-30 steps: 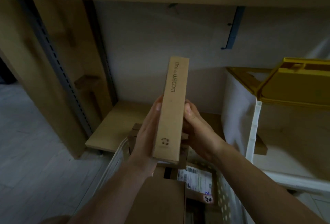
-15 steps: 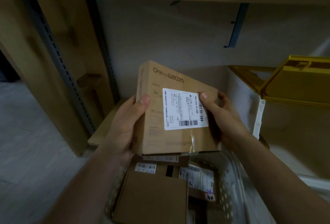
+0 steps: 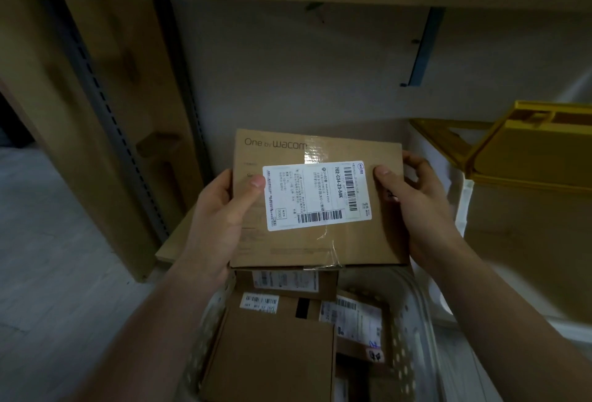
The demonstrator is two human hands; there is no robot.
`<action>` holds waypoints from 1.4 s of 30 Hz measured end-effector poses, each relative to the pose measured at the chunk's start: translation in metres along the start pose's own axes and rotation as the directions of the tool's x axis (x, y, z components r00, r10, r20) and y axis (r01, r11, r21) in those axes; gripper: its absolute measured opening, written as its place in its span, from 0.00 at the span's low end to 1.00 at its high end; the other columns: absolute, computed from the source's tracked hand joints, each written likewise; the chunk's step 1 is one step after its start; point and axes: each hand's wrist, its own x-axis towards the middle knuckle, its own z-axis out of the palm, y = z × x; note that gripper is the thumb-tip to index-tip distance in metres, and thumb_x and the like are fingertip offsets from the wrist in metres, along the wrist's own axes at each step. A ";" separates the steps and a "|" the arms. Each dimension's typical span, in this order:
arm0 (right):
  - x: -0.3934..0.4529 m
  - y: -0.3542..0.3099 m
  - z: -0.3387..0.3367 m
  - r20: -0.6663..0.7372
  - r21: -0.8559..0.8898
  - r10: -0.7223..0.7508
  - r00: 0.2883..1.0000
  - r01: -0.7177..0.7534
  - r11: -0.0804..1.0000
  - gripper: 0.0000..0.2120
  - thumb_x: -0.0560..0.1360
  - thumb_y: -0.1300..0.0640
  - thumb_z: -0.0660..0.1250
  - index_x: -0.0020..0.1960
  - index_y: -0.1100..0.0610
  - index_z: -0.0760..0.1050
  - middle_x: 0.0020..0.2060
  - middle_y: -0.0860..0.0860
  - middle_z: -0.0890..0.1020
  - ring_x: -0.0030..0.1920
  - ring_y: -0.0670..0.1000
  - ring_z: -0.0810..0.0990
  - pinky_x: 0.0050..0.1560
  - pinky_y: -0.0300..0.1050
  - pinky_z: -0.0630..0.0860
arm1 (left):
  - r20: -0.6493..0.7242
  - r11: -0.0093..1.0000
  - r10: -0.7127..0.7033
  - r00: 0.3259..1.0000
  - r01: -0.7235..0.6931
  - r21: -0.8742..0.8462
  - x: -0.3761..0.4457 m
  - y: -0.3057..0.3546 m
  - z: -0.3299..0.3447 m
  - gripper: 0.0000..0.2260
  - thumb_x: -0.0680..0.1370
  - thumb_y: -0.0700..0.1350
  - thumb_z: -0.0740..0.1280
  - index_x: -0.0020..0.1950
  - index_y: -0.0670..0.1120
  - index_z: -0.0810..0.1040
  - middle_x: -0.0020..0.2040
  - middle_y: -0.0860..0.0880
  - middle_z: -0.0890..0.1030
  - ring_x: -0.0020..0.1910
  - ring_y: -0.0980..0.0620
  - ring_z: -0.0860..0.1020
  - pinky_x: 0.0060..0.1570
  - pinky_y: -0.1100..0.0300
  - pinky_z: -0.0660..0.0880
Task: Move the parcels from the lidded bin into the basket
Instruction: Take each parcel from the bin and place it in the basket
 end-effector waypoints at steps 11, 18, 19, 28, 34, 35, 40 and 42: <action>-0.003 -0.001 -0.001 0.210 0.138 0.036 0.977 -0.066 0.988 0.35 0.65 0.56 0.76 0.70 0.50 0.70 0.52 0.54 0.84 0.44 0.55 0.87 0.37 0.45 0.83 | -0.176 0.976 0.039 0.984 -0.075 -0.203 0.008 -0.001 -0.002 0.28 0.81 0.40 0.67 0.76 0.60 0.64 0.60 0.52 0.84 0.58 0.47 0.84 0.54 0.41 0.81; -0.003 -0.009 0.001 0.013 0.384 0.044 0.999 -0.045 0.922 0.23 0.69 0.55 0.75 0.58 0.57 0.67 0.46 0.56 0.82 0.28 0.43 0.80 0.38 0.41 0.78 | -0.200 0.997 -0.015 0.980 -0.001 -0.080 0.008 -0.005 -0.009 0.14 0.79 0.44 0.70 0.62 0.46 0.71 0.49 0.50 0.84 0.48 0.50 0.85 0.41 0.59 0.81; -0.003 -0.009 0.001 0.005 0.390 0.035 0.999 -0.035 0.920 0.18 0.71 0.56 0.74 0.55 0.56 0.68 0.45 0.55 0.81 0.27 0.42 0.79 0.35 0.39 0.77 | -0.182 0.999 -0.014 0.983 0.007 -0.034 0.008 -0.006 -0.010 0.14 0.78 0.45 0.71 0.61 0.45 0.72 0.49 0.49 0.84 0.48 0.49 0.85 0.41 0.59 0.80; -0.010 -0.009 0.006 0.084 0.129 -0.113 0.990 0.102 0.986 0.20 0.77 0.59 0.70 0.63 0.39 0.75 0.44 0.48 0.87 0.47 0.51 0.87 0.48 0.50 0.83 | 0.079 0.995 -0.101 0.992 0.101 0.012 0.003 -0.008 -0.004 0.26 0.70 0.46 0.74 0.67 0.50 0.71 0.56 0.44 0.85 0.53 0.44 0.85 0.50 0.46 0.82; -0.012 -0.009 0.011 0.147 0.141 -0.106 0.983 0.086 0.986 0.24 0.80 0.62 0.67 0.69 0.39 0.73 0.53 0.52 0.87 0.56 0.53 0.85 0.53 0.50 0.83 | 0.128 0.998 -0.067 0.990 0.066 0.014 0.001 -0.009 0.003 0.35 0.70 0.44 0.74 0.74 0.60 0.65 0.58 0.47 0.85 0.56 0.46 0.85 0.54 0.43 0.81; -0.013 -0.008 0.011 0.159 0.137 -0.108 0.981 0.086 0.987 0.24 0.80 0.62 0.66 0.69 0.39 0.73 0.54 0.52 0.86 0.56 0.53 0.85 0.53 0.49 0.83 | 0.127 0.998 -0.062 0.990 0.060 0.015 0.001 -0.009 0.004 0.36 0.70 0.44 0.74 0.75 0.60 0.64 0.58 0.48 0.85 0.56 0.46 0.85 0.54 0.42 0.81; -0.012 -0.006 0.010 0.165 0.145 -0.118 0.979 0.094 0.985 0.24 0.81 0.62 0.66 0.71 0.40 0.72 0.55 0.52 0.86 0.56 0.52 0.85 0.50 0.45 0.83 | 0.133 0.999 -0.040 0.990 0.039 0.011 0.001 -0.010 0.006 0.37 0.70 0.44 0.73 0.76 0.60 0.63 0.58 0.49 0.85 0.56 0.46 0.85 0.54 0.42 0.81; -0.012 -0.007 0.009 0.173 0.152 -0.125 0.977 0.099 0.983 0.25 0.81 0.62 0.65 0.72 0.40 0.72 0.54 0.51 0.86 0.54 0.51 0.86 0.48 0.43 0.83 | 0.133 0.999 -0.032 0.991 0.030 0.018 0.000 -0.011 0.007 0.36 0.70 0.44 0.73 0.75 0.61 0.63 0.57 0.50 0.86 0.55 0.47 0.85 0.52 0.45 0.83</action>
